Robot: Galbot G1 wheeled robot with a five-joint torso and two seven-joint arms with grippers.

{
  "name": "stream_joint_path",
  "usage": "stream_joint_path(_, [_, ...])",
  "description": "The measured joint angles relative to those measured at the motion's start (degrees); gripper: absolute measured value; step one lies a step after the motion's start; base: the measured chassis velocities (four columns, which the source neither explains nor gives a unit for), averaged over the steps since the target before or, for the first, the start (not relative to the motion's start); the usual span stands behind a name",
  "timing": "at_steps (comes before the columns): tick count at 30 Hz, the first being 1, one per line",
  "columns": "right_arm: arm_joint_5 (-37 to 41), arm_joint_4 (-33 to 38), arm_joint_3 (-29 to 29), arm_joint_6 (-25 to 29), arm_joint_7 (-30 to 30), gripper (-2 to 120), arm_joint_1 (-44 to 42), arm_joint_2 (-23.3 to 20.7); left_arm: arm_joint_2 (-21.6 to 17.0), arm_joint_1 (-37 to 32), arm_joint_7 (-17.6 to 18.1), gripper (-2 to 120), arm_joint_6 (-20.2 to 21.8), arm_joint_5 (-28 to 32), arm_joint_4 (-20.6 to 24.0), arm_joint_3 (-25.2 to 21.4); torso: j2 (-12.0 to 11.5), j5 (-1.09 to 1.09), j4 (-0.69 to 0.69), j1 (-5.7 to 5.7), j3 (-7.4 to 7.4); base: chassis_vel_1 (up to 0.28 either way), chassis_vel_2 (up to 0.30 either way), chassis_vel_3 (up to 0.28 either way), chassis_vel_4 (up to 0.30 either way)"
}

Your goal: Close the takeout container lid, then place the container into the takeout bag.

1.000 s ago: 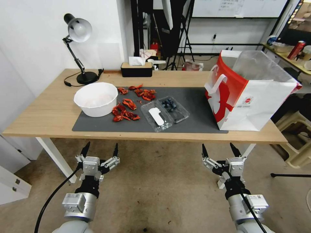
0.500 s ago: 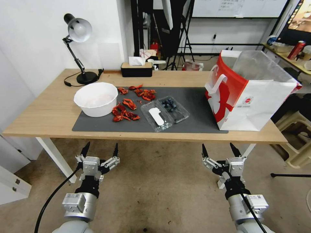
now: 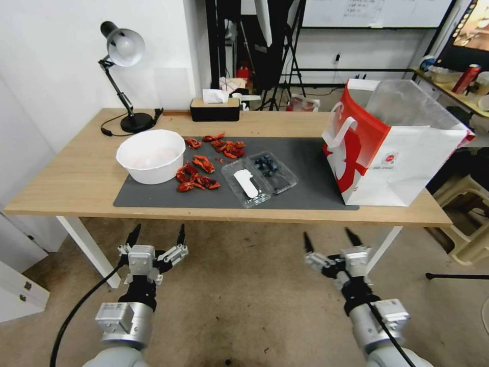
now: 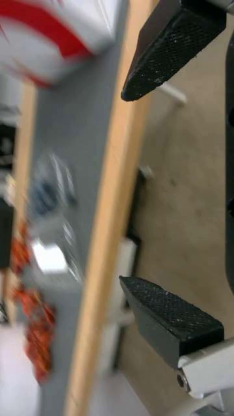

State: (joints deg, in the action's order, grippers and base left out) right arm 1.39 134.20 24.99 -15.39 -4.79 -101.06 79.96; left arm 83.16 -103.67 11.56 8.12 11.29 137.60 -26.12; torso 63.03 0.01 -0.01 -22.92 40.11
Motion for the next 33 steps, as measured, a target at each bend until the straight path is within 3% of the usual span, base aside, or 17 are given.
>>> stream_joint_path(1, [0.9,-0.3,-0.2,-0.5,-0.2,100,0.8,-0.8,-0.7,-0.2,2.9,100,2.1,2.8,1.5,1.4,0.0,-0.02,0.02,0.00,0.00,0.000,0.000,0.000,0.000])
stream_joint_path(2, [0.9,-0.3,-0.2,-0.5,-0.2,100,0.8,-0.8,-0.7,-0.2,2.9,100,2.1,2.8,1.5,1.4,0.0,-0.02,0.02,0.00,0.00,0.000,0.000,0.000,0.000])
stream_joint_path(3, [1.3,-0.6,-0.2,-0.6,-0.3,100,1.3,-1.0,-1.3,-0.3,5.3,100,3.1,5.0,2.4,2.7,0.0,0.02,0.03,0.00,0.00,0.000,0.000,0.000,0.000])
stream_joint_path(7, [1.7,-0.9,0.3,-0.6,-0.2,100,1.9,-1.0,-2.0,-0.4,6.9,100,0.8,5.9,0.8,5.2,0.0,-0.04,0.00,0.00,0.00,0.000,0.000,0.000,0.000])
stream_joint_path(13, [1.9,-1.1,1.0,0.1,0.1,100,1.8,-1.2,-2.2,0.1,5.9,100,-4.3,3.3,-2.5,5.2,0.0,-0.01,0.01,0.00,0.00,0.000,0.000,0.000,0.000])
stream_joint_path(23, [3.1,-1.4,1.3,1.4,0.3,100,2.5,-1.3,-2.4,1.0,3.9,100,-8.4,0.7,-5.8,3.8,0.0,-0.01,0.01,0.00,0.00,0.000,0.000,0.000,0.000])
stream_joint_path(33, [15.5,-8.1,0.8,8.3,1.6,100,13.1,-5.7,-2.5,1.0,-0.5,100,-9.8,-0.9,-8.1,2.6,0.0,-0.01,0.02,0.00,0.00,0.000,0.000,0.000,0.000])
